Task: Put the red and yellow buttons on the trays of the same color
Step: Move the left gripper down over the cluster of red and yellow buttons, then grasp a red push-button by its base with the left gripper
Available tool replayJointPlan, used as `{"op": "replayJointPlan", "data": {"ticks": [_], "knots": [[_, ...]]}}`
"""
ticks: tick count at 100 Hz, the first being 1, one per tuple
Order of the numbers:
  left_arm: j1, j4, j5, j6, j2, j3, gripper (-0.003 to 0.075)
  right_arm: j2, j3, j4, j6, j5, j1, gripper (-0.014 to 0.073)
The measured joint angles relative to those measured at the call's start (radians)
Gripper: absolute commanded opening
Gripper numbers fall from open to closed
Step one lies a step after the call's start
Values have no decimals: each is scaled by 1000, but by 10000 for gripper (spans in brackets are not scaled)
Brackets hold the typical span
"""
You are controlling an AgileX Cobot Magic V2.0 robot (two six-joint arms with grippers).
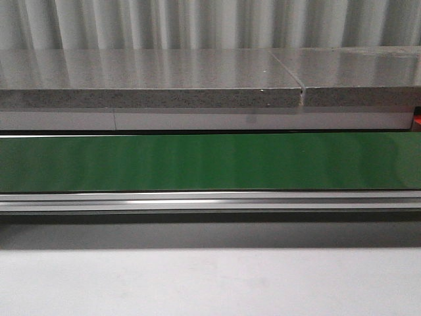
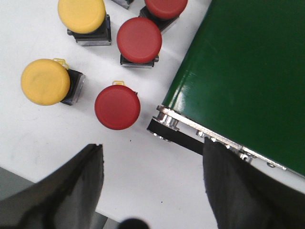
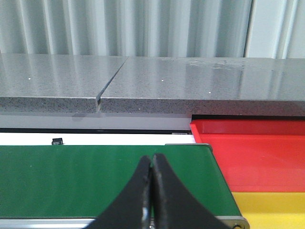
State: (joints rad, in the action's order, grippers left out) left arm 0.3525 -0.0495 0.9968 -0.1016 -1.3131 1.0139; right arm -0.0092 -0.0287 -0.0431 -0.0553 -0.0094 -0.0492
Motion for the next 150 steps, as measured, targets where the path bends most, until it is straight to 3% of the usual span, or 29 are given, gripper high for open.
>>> {"op": "replayJointPlan", "data": {"ticks": [64,150], "knots": [[0,-5,29,-2,-337,189,438,0,0,0,0,0,0,-60],[0,-5,-38,-2,-444,225,438,0,0,0,0,0,0,-60]]}}
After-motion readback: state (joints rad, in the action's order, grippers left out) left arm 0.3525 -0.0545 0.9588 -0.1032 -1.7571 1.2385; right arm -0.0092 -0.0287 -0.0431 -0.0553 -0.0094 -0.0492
